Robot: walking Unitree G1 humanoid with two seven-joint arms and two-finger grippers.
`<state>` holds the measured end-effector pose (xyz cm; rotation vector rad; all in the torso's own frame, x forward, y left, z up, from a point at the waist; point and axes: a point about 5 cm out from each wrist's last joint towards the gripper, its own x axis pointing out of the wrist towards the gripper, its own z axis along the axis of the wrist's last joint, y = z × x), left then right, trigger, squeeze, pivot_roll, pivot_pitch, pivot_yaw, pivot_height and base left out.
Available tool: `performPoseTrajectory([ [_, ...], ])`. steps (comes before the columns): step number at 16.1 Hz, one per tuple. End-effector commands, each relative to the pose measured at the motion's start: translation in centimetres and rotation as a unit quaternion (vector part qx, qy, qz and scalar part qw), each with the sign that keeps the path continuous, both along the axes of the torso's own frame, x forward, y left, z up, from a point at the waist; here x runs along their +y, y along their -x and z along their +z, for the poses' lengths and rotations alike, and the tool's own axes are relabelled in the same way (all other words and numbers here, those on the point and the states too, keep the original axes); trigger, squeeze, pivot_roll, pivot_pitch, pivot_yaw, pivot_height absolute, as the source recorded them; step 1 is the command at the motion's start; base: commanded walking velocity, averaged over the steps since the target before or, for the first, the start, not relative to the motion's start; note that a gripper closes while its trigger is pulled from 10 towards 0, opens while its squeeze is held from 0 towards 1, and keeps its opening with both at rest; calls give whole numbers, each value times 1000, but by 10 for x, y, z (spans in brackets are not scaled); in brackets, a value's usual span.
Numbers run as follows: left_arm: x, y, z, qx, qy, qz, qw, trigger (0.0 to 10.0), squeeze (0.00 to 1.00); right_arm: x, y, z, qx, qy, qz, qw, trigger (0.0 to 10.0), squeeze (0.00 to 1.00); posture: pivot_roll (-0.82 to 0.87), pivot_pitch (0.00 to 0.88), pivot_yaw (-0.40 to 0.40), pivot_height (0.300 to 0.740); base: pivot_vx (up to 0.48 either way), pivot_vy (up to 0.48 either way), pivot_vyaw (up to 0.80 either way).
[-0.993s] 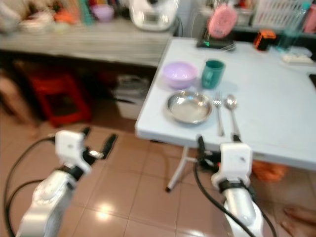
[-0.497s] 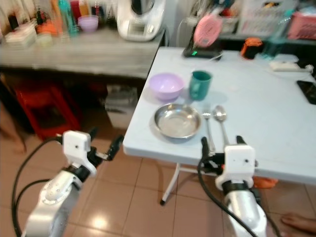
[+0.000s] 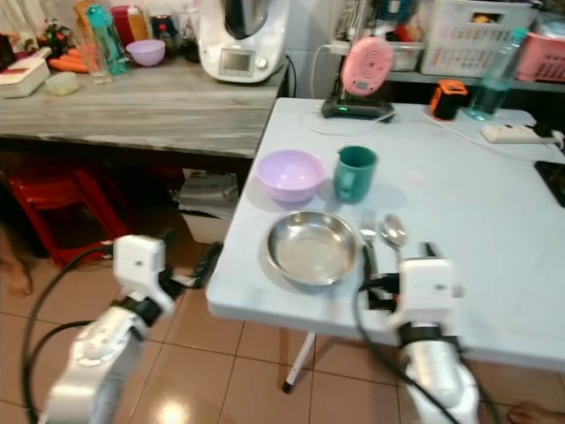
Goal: Setting the table
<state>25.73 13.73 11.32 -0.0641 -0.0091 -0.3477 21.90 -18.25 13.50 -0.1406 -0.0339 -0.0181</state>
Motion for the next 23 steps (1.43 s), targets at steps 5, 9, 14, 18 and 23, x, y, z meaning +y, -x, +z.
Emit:
performPoseTrajectory([
  [5, -6, 3, 0, -2, 1, -24, 1000, 10000, 0, -3, 2, 1, -1, -7, -6, 1000, 10000, 0, -57, 67, 3, 740, 125, 0, 0],
  [9, -3, 7, -4, 1, -3, -52, 999, 10000, 0, -4, 3, -3, 10, -11, -4, 1000, 10000, 0, -59, 58, 4, 740, 0, 0, 0],
  [14, 5, 16, -9, 14, -17, -106, 994, 10000, 0, -5, 9, -16, 49, -32, 7, 998, 10000, 0, -59, 58, 4, 740, 0, 0, 0],
  [18, 4, 16, -9, 11, -26, -123, 992, 10000, 0, -2, 3, -19, 68, -50, 29, 996, 10000, 0, -67, 60, 6, 740, 0, 0, 0],
  [23, 1, 14, -9, 11, -21, -129, 991, 10000, 0, 0, -4, -29, 114, -121, 35, 985, 10000, 0, -68, 57, 11, 740, 0, 0, 0],
])
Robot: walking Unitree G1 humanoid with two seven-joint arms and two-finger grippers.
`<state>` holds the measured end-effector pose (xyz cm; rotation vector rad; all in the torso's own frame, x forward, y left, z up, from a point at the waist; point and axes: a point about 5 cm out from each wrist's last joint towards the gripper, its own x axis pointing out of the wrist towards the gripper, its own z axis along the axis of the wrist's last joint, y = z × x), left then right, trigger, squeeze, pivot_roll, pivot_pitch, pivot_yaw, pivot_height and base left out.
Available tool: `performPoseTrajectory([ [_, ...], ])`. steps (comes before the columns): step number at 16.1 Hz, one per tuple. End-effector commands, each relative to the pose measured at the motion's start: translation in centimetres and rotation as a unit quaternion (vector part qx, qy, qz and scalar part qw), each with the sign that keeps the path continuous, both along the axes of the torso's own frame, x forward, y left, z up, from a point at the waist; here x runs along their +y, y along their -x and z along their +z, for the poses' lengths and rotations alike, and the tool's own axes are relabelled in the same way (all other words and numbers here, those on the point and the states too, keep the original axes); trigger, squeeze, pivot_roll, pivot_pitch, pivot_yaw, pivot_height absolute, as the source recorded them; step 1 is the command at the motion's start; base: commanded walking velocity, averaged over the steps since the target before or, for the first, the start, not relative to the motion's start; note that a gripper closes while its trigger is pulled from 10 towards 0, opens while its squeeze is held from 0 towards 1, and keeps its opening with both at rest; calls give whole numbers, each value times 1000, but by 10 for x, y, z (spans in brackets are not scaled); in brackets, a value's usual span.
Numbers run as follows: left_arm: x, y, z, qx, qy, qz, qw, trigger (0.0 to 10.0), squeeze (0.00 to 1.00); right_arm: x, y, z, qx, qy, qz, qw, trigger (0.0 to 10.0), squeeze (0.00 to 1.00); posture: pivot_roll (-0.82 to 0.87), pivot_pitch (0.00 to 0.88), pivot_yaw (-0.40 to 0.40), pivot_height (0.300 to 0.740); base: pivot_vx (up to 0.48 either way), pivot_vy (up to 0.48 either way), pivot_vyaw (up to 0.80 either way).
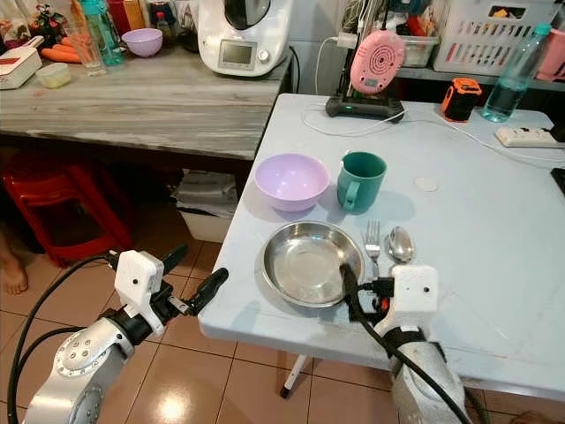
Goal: Setting the table
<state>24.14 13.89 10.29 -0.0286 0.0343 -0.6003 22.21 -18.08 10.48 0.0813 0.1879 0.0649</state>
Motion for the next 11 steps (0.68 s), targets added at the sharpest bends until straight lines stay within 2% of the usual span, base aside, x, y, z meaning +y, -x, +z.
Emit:
performPoseTrajectory([
  [1, -4, -1, 2, -4, 4, -7, 1000, 10000, 0, 0, -4, 1, 4, -7, 7, 1000, 10000, 0, -68, 57, 11, 740, 0, 0, 0],
  [9, -5, 0, 2, -2, 6, -14, 1000, 10000, 0, 7, -13, -1, 27, -38, 27, 999, 10000, 0, -56, 69, 12, 740, 0, 0, 0],
  [11, -7, 2, 0, 10, 19, -30, 999, 10000, 0, 11, -14, -3, 33, -48, 35, 998, 10000, 0, -57, 72, 15, 740, 0, 0, 0],
])
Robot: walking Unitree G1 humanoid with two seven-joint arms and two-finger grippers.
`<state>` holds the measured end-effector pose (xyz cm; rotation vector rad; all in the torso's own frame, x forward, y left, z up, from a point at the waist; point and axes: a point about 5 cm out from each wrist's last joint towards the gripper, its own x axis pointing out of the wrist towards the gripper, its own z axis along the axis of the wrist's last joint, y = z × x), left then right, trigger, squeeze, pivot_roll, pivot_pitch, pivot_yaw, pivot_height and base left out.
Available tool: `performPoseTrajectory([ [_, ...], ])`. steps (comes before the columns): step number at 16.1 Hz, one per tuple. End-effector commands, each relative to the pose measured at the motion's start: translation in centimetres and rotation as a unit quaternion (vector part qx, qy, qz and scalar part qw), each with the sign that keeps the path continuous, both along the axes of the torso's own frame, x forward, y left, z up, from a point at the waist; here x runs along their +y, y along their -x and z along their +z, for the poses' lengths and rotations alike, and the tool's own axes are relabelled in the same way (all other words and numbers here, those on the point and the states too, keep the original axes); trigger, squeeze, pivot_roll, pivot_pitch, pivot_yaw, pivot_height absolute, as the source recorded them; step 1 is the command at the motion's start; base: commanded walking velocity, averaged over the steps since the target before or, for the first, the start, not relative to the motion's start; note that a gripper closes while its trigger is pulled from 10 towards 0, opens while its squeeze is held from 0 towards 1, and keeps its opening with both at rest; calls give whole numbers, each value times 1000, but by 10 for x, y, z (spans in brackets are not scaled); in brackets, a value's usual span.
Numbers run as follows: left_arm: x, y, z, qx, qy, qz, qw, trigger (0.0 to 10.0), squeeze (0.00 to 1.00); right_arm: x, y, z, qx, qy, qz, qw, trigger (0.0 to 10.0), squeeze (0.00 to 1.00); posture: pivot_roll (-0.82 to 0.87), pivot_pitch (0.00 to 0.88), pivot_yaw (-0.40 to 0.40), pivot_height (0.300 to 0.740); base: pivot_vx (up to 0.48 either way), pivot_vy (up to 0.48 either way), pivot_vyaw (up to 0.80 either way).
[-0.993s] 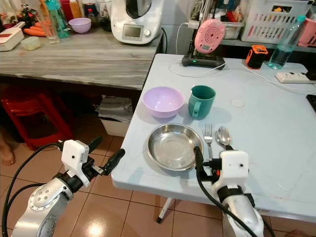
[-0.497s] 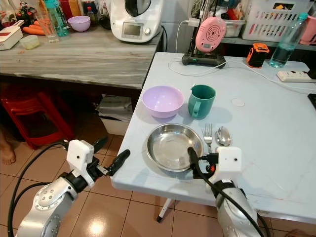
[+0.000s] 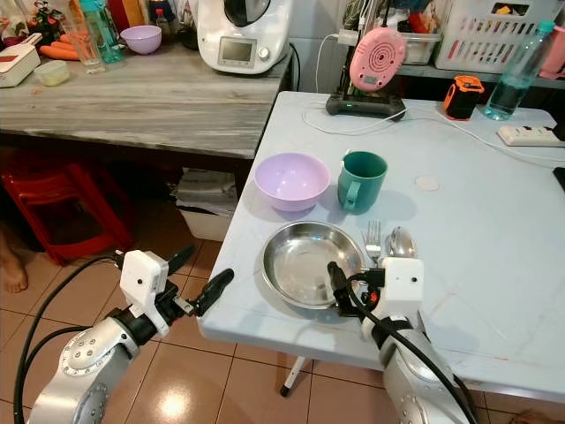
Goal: Setting the table
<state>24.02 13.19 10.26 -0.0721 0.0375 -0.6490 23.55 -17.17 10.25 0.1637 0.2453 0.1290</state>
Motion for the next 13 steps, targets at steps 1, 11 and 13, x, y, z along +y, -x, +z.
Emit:
performPoseTrajectory([
  [1, -1, 3, 0, 3, 0, -15, 1000, 10000, 0, 6, -2, -3, 12, -14, 13, 1000, 10000, 0, -57, 72, 15, 740, 0, 0, 0],
  [11, 1, 9, -3, 8, -11, -53, 998, 10000, 0, 21, -7, -10, 39, -47, 26, 998, 0, 0, -53, 79, 13, 740, 0, 0, 0],
  [13, 1, 10, -2, 1, -18, -67, 998, 10000, 0, 20, -6, -12, 50, -56, 17, 997, 0, 0, -56, 80, 12, 740, 0, 0, 0],
])
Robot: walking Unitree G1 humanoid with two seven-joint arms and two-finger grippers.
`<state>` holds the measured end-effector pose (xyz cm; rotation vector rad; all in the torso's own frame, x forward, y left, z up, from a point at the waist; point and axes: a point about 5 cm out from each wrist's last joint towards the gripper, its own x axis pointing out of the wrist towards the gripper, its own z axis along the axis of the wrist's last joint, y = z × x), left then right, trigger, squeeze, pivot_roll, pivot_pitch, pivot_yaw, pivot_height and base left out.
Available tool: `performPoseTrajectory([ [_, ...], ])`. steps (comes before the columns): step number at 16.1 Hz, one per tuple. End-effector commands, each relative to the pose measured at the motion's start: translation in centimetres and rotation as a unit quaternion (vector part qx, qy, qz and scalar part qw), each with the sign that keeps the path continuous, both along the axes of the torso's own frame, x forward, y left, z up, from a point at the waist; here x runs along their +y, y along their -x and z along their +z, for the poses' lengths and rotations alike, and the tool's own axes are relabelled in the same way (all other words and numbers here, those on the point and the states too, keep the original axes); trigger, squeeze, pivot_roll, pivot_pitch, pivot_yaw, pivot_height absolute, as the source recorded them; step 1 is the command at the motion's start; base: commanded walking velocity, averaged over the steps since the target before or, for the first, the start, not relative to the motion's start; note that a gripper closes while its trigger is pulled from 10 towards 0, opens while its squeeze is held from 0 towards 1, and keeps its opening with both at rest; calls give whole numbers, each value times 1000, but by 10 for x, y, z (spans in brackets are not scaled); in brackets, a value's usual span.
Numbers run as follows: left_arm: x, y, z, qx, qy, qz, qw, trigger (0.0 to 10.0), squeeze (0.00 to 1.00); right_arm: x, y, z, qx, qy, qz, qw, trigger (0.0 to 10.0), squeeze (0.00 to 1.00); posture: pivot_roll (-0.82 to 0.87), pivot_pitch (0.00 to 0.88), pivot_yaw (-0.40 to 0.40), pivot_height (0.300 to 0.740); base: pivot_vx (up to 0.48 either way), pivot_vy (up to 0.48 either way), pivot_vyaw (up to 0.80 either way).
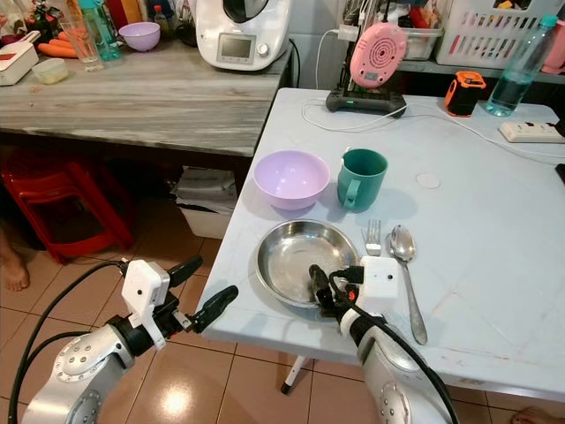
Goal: Setting the table
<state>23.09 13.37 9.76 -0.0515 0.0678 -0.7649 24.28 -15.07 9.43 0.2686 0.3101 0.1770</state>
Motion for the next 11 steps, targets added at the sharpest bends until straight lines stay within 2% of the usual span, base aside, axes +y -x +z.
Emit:
performPoseTrajectory([
  [1, -1, 1, 3, -10, -3, -9, 1000, 10000, 0, -1, 2, -6, 22, -8, -9, 1000, 0, 0, -58, 78, 14, 740, 0, 0, 0],
  [11, -3, 3, 4, -14, 2, -27, 1000, 10000, 0, -3, 1, -14, 67, -62, -43, 995, 0, 0, -52, 71, 14, 740, 0, 0, 0],
])
